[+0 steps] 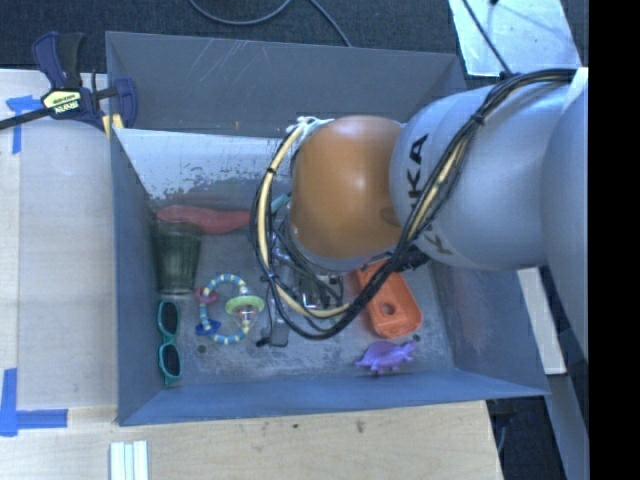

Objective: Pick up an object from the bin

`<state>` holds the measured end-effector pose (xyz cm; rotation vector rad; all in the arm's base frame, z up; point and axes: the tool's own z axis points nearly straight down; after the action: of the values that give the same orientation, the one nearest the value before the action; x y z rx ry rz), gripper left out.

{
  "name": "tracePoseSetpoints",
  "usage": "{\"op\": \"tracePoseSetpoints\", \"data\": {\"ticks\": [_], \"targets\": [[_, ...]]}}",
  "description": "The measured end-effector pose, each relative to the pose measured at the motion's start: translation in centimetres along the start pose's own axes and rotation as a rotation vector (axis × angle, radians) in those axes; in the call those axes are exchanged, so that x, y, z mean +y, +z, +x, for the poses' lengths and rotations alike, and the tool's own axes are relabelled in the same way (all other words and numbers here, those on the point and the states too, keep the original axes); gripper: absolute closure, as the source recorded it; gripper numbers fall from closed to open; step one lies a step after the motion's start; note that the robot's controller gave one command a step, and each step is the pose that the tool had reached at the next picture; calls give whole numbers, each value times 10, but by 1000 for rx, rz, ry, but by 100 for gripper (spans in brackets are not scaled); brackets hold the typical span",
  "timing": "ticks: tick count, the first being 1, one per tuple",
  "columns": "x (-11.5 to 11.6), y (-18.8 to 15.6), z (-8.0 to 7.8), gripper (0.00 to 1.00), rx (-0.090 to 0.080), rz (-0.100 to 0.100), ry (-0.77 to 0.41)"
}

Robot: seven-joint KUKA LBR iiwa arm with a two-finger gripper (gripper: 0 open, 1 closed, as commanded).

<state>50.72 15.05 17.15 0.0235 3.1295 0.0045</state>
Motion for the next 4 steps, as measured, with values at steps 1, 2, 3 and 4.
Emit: {"op": "tracePoseSetpoints", "data": {"ticks": [1, 2, 3, 4], "targets": [[41, 59, -6, 0, 6, 1, -30], [1, 97, 9, 100, -20, -2, -472], [1, 97, 9, 100, -20, -2, -472], [95, 99, -43, 100, -31, 3, -924]]}}
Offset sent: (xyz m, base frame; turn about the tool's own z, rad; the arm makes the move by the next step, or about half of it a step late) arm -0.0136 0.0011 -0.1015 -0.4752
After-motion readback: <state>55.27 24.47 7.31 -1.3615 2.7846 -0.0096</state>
